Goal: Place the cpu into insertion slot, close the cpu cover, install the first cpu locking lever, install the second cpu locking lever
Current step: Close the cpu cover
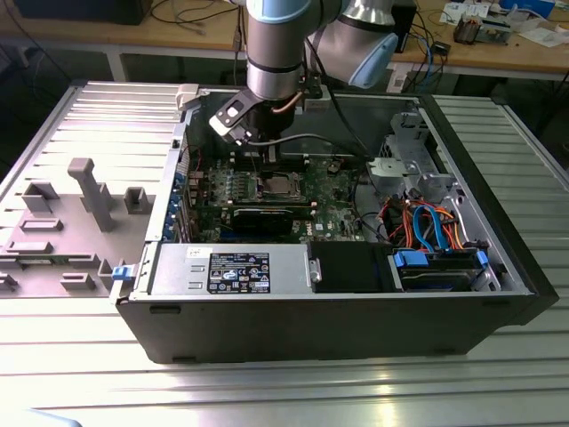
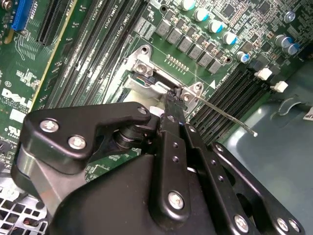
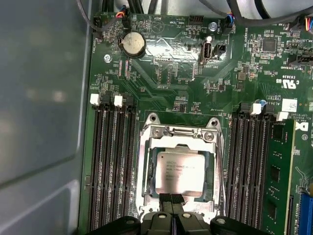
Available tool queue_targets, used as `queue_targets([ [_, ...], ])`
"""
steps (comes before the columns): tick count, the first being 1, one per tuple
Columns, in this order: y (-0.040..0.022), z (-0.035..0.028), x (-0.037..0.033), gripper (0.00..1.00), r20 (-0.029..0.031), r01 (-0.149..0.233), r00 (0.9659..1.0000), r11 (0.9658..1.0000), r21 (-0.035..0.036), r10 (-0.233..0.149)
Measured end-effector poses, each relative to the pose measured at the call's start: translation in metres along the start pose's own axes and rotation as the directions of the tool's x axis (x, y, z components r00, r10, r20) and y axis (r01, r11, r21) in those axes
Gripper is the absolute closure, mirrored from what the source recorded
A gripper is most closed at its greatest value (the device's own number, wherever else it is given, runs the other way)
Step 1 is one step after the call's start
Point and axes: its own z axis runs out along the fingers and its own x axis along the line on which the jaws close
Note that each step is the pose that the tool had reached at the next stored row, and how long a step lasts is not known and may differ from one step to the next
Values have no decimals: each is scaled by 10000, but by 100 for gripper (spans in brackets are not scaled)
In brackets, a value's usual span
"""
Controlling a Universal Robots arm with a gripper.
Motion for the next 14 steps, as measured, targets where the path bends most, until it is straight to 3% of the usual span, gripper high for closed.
queue_targets([
  [4,-2,2,-6,89,-1,16,10000,10000,0,-16],
  [8,-19,16,-20,89,5,270,9996,9996,4,-270],
  [14,-28,92,-24,89,11,552,9985,9985,10,-552],
])
